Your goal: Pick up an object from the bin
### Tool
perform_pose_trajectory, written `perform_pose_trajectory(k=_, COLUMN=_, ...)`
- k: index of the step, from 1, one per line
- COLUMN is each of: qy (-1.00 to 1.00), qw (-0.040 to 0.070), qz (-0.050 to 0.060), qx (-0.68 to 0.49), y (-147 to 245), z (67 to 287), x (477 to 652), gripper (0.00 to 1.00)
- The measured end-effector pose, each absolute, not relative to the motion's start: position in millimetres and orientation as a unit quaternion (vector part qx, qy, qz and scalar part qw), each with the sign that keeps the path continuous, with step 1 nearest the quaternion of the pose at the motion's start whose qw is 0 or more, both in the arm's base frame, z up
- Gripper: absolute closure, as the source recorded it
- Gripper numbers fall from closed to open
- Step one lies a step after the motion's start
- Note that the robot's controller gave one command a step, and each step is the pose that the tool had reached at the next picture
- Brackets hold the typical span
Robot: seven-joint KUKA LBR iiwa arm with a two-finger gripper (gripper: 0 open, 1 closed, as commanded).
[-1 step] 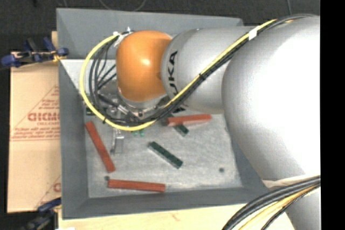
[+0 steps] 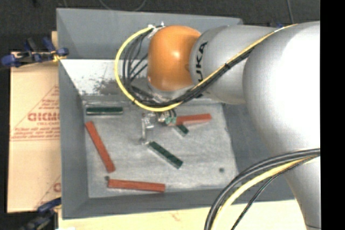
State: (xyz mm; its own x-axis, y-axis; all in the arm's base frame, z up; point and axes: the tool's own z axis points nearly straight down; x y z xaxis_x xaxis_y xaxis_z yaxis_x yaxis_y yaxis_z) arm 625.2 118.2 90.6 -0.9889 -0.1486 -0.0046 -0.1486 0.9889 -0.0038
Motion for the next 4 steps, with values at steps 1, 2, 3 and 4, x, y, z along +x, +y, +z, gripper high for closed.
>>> perform_pose_trajectory(k=1, qy=0.999, qw=-0.003, qz=0.000, qx=-0.041, y=68, z=76, x=510.3, gripper=0.00)
perform_pose_trajectory(k=2, qy=1.000, qw=0.003, qz=-0.001, qx=-0.011, y=2, z=70, x=527.0, gripper=0.00)
perform_pose_trajectory(k=3, qy=1.000, qw=0.003, qz=0.000, qx=-0.012, y=6, z=71, x=527.1, gripper=1.00)
perform_pose_trajectory(k=4, qy=1.000, qw=0.006, qz=-0.001, qx=-0.024, y=-6, z=230, x=540.3, gripper=1.00)
